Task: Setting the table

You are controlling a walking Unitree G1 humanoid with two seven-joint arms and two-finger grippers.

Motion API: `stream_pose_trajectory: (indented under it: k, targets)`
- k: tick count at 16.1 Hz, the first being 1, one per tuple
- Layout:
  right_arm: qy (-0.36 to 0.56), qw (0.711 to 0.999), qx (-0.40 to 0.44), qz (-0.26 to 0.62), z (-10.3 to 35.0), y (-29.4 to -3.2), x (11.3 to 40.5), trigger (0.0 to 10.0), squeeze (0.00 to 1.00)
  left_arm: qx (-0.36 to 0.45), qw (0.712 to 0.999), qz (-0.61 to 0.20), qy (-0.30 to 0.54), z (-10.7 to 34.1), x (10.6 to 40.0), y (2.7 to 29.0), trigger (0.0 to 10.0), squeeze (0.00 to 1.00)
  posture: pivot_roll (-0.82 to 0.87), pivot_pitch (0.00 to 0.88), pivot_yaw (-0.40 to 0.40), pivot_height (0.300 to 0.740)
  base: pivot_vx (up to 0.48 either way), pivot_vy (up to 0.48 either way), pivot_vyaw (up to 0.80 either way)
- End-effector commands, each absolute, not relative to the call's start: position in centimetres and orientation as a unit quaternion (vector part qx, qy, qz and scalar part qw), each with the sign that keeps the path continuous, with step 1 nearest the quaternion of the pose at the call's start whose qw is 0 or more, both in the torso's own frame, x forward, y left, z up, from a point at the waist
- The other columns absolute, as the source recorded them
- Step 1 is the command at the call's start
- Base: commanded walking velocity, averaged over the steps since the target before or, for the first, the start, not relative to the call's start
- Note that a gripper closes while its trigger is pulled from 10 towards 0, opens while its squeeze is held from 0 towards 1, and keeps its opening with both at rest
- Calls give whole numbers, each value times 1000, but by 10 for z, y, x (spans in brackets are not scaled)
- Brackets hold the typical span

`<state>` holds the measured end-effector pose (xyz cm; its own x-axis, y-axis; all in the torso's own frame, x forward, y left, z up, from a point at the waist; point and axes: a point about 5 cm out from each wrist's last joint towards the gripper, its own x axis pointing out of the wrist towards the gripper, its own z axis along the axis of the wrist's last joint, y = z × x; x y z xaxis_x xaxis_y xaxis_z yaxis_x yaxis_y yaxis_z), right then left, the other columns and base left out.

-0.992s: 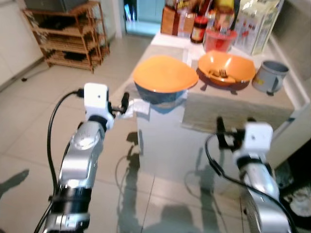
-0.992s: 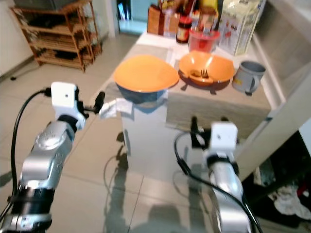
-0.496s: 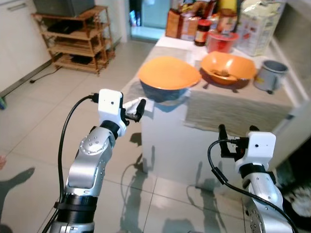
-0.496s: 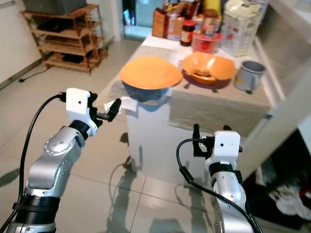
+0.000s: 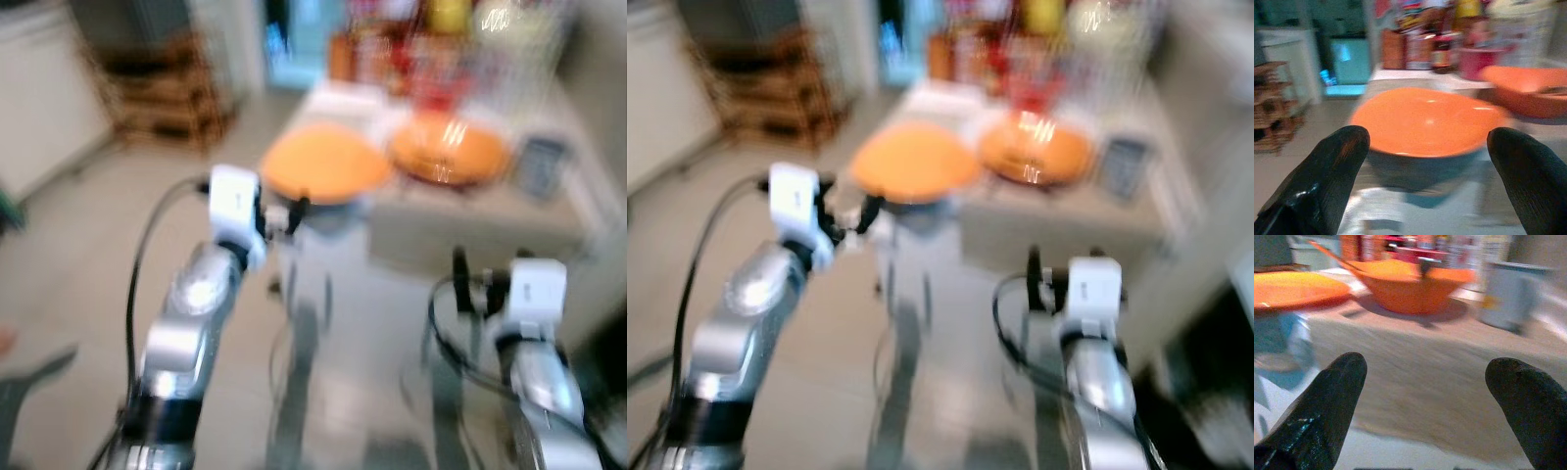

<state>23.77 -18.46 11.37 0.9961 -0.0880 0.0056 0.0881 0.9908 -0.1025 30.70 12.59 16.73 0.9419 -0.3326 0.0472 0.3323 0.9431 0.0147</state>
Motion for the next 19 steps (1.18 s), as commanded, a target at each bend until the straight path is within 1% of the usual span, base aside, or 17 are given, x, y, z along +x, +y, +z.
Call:
stream_pose_trajectory:
  k: [1, 6, 10, 11, 15, 17, 19]
  targets:
    - [-7, 998, -54, -39, 116, -181, 238, 10000, 94, 7, 988, -155, -14, 165, 309, 129, 10000, 0, -37, 0, 0, 740, 0, 0, 0]
    - [0, 998, -55, -36, 114, -179, 240, 10000, 102, 16, 989, -144, -17, 167, 309, 132, 10000, 0, -30, 0, -3, 740, 0, 0, 0]
    - [3, 998, -53, -36, 112, -180, 240, 10000, 94, 20, 989, -142, -23, 171, 314, 133, 10000, 0, -29, 0, -4, 740, 0, 0, -588]
    - [3, 998, -54, -35, 112, -179, 240, 10000, 94, 14, 989, -146, -24, 173, 315, 132, 10000, 0, -29, 0, -4, 740, 319, 360, -638]
    - [5, 998, -54, -36, 111, -179, 240, 10000, 90, 30, 988, -151, -28, 173, 315, 131, 10000, 0, -30, 0, -3, 740, 0, 431, -639]
    - [4, 998, -54, -36, 111, -179, 241, 10000, 94, 35, 987, -152, -27, 173, 316, 130, 10000, 0, -30, 0, -2, 740, 287, 383, -634]
    - [-5, 998, -60, -32, 113, -178, 242, 10000, 90, 50, 989, -138, -27, 173, 318, 132, 10000, 0, -28, 0, 0, 740, 161, 178, 0]
